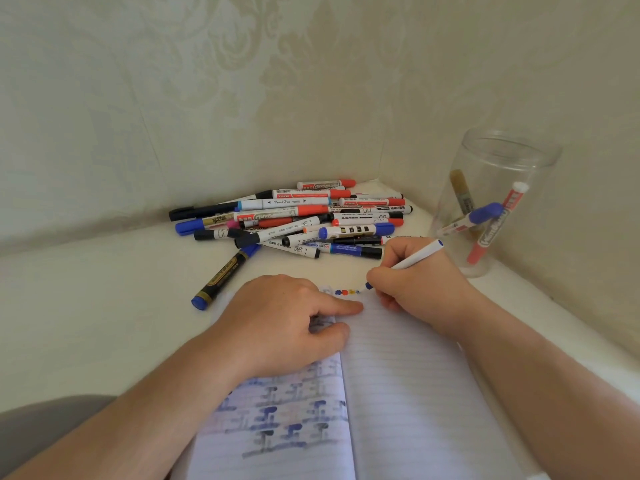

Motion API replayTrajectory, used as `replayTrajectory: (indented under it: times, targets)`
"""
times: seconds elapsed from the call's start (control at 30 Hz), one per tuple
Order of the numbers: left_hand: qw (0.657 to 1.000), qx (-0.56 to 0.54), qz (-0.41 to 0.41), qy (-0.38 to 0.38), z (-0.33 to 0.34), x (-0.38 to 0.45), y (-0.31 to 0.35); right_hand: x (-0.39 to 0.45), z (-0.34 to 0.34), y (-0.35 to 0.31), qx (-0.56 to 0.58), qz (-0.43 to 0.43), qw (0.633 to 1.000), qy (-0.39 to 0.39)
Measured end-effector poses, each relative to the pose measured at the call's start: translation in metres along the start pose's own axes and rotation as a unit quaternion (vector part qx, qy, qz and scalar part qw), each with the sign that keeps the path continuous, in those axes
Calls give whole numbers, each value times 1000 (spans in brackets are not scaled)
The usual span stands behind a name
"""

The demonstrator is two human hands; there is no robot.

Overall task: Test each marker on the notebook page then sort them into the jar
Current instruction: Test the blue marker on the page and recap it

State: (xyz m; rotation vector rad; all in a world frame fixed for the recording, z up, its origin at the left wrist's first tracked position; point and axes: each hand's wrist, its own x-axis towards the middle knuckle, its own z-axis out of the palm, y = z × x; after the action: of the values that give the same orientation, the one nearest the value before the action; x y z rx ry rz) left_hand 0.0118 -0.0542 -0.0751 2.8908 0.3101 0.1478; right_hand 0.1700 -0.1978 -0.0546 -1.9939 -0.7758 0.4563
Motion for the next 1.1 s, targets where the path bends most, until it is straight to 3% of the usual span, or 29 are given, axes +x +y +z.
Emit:
replayTrajectory:
  times: [0.33,0.47,0.53,0.6,0.8,0.9,1.1]
  targets:
    - [1000,6,1,-5,-3,-1,1,3,1,4,-11,-6,1000,-6]
    - [1000,-24,5,-6,-4,-4,0,12,-4,8,149,34,988,15]
    - [991,-132,-10,22,-4,-8,-4,14,-9,11,233,32,972,7]
    - [976,-206,-37,60,-4,-8,-9,15,-12,13,286,10,958,-21]
    - [960,-232,-94,123,-3,-2,-9,11,-22,12,360,13,923,-132]
    - [950,-262,-109,130,-4,-2,-9,11,-20,11,354,3,923,-149]
    - [948,-267,-103,140,-6,-5,-7,14,-14,12,309,5,945,-109]
